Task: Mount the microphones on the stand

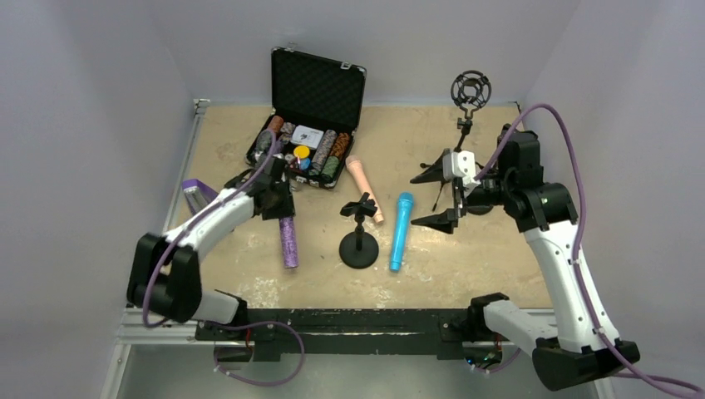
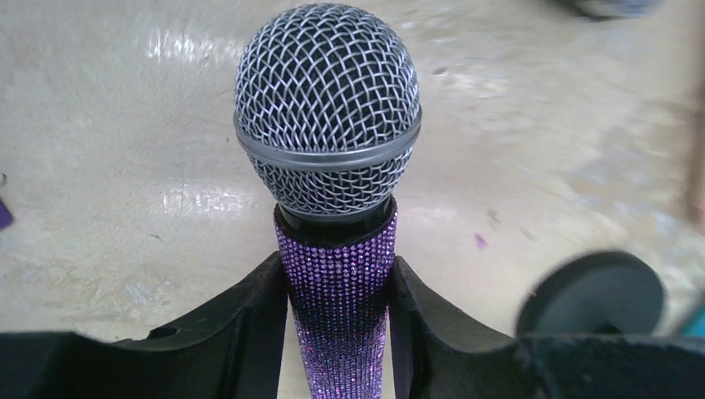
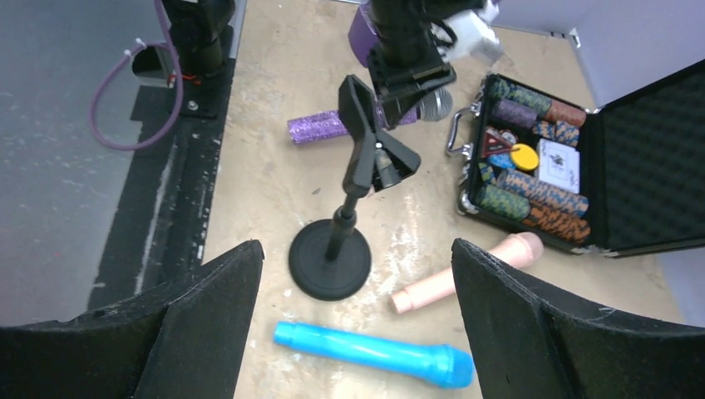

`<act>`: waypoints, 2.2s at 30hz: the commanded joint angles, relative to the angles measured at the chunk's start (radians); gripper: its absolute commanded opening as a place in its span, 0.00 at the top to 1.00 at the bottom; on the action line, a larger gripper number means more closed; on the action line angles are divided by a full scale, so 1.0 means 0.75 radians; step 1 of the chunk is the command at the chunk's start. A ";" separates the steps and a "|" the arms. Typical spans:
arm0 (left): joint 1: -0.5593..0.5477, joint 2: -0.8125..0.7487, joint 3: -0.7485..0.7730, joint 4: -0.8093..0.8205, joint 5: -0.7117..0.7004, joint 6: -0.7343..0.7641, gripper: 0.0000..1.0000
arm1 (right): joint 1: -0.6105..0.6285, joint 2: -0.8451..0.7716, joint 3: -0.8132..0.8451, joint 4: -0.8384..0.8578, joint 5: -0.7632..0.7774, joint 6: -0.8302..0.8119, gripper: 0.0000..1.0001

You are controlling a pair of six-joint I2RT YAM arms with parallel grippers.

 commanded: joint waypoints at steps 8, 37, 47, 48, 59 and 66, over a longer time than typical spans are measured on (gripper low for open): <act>-0.004 -0.870 -0.208 0.569 0.717 0.525 1.00 | 0.099 0.336 0.387 -0.491 0.082 -0.650 0.08; -0.041 -1.042 -0.146 1.036 1.319 0.486 1.00 | 0.469 0.689 0.385 -0.171 0.278 -0.224 0.16; -0.115 -0.931 -0.129 1.082 1.312 0.471 1.00 | 0.471 0.660 0.338 -0.161 0.272 -0.283 0.25; -0.125 -0.921 -0.128 1.082 1.311 0.473 1.00 | 0.470 0.660 0.337 -0.161 0.264 -0.286 0.26; -0.165 -0.878 -0.131 1.003 1.284 0.565 1.00 | 0.471 0.659 0.333 -0.161 0.188 -0.309 0.39; -0.165 -0.863 -0.129 0.927 1.297 0.621 1.00 | 0.470 0.645 0.328 -0.157 0.168 -0.299 0.29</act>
